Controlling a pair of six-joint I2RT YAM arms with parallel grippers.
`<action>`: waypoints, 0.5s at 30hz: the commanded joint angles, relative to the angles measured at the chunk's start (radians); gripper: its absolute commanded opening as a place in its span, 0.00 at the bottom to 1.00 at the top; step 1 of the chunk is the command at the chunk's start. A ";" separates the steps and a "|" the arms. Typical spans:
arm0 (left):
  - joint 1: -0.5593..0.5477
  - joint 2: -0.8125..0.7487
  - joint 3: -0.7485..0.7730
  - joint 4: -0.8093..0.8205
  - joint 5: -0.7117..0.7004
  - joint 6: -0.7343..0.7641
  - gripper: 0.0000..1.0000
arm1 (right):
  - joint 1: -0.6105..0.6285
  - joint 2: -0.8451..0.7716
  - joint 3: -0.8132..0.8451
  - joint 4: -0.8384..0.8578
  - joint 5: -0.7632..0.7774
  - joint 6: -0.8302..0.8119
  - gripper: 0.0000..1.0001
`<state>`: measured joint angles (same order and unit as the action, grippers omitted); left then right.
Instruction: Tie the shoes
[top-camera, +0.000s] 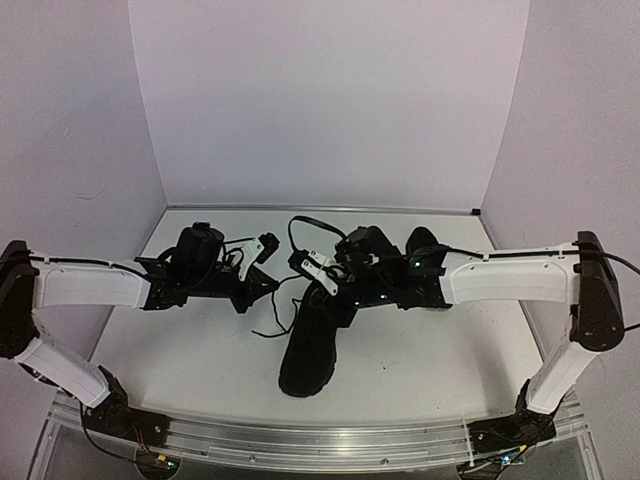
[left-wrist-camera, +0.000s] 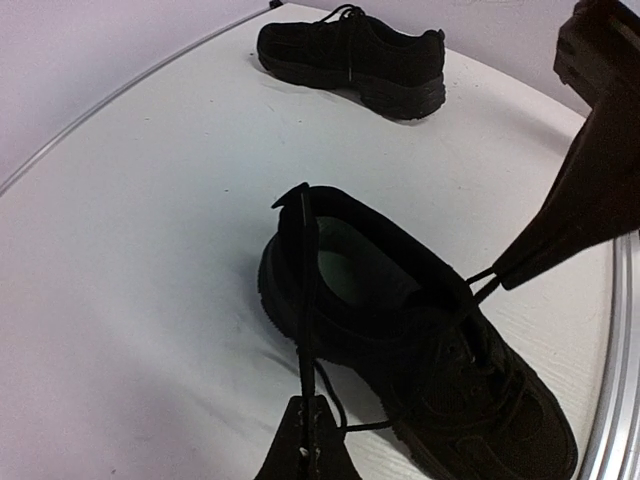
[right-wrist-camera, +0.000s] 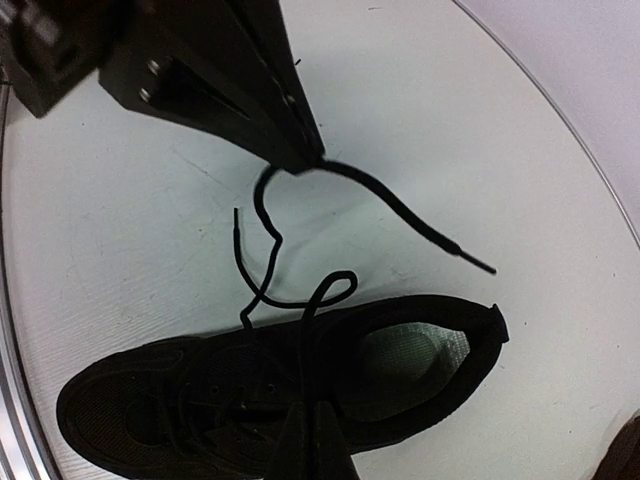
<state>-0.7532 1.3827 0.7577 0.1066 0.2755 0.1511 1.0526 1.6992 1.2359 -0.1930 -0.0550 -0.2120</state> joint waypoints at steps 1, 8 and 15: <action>0.003 0.073 0.065 0.167 0.150 -0.054 0.00 | 0.004 -0.077 -0.025 0.107 -0.025 -0.038 0.00; 0.002 0.137 0.093 0.122 0.265 0.017 0.00 | 0.004 -0.106 -0.057 0.132 -0.058 -0.080 0.00; -0.002 0.189 0.069 0.255 0.241 -0.053 0.00 | 0.003 -0.120 -0.078 0.144 -0.073 -0.103 0.00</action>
<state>-0.7536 1.5443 0.8032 0.2620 0.4997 0.1274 1.0527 1.6426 1.1598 -0.1262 -0.0994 -0.2888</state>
